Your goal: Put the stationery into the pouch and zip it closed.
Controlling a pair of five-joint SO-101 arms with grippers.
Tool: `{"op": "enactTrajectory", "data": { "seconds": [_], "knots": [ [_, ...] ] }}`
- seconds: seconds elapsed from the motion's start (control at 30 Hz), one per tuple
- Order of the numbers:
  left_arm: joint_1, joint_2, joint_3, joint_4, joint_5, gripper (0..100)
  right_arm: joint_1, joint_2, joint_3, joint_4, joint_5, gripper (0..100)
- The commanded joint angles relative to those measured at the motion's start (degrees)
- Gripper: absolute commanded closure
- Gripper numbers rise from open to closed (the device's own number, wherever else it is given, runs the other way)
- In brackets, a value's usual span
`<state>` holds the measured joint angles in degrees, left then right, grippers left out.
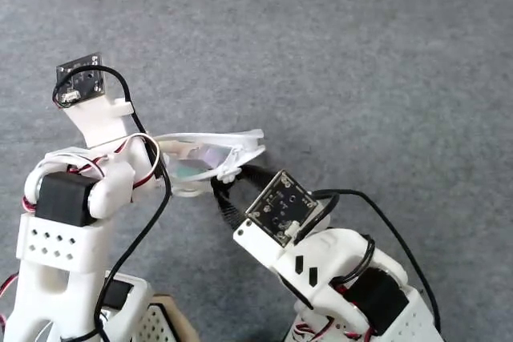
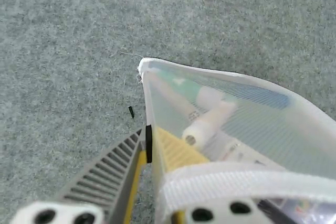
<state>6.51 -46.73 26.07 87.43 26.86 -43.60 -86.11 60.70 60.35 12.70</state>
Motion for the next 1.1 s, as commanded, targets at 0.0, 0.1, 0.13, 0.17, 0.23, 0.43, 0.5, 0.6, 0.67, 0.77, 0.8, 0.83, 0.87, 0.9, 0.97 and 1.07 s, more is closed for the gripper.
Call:
{"op": "enactTrajectory", "data": {
  "seconds": [0.0,0.1,0.13,0.17,0.23,0.43,0.5,0.6,0.67,0.77,0.8,0.83,0.87,0.9,0.97,1.07],
  "knots": [
    [-0.8,-0.1,-0.7,-1.3,0.7,97,0.8,0.4,1.0,-0.3,-0.1,92.5],
    [-0.8,-0.1,-0.7,-1.3,0.7,97,4.7,0.4,0.7,-0.3,0.0,97.6],
    [-0.8,-0.1,-0.7,-1.3,0.7,97,6.2,0.4,0.7,-0.3,0.0,98.9],
    [-0.8,-0.1,-0.7,-1.3,0.7,97,7.6,0.3,0.7,-0.3,0.0,97.9],
    [-0.8,-0.1,-0.7,-1.3,0.7,97,9.5,0.3,0.7,-0.2,0.1,98.7],
    [-0.2,-0.1,-0.8,-1.3,0.4,97,10.3,0.3,-6.0,2.7,0.1,98.6],
    [-0.2,-0.1,-0.8,-1.3,0.4,97,10.3,0.3,-9.4,5.9,0.1,98.6],
    [-0.2,-0.1,-2.6,-1.2,0.4,97,10.3,0.4,-12.4,11.5,0.1,98.6],
    [-0.1,-0.1,-4.2,-1.2,-0.4,97,10.3,0.4,-13.0,14.1,0.1,98.6],
    [-0.1,-0.1,-5.2,-1.2,-4.6,97,10.3,0.4,-12.9,15.0,0.1,98.6],
    [0.0,-0.1,-5.4,-0.6,-5.1,95,10.3,0.4,-12.7,15.0,0.1,98.6],
    [0.3,-0.1,-5.8,0.4,-5.0,92,10.3,0.4,-12.7,14.9,0.1,98.6],
    [1.3,-0.1,-6.1,1.8,-5.0,88,10.3,0.5,-12.7,14.9,0.1,98.6],
    [2.4,-0.1,-6.5,3.5,-4.9,85,10.3,0.7,-12.7,14.9,0.1,98.6],
    [5.2,-0.1,-7.1,5.9,-5.0,78,10.3,0.8,-12.7,14.9,0.1,98.6],
    [9.5,-0.1,-7.5,7.9,-5.4,75,10.3,0.8,-12.8,14.9,0.1,98.6]
  ]
}}
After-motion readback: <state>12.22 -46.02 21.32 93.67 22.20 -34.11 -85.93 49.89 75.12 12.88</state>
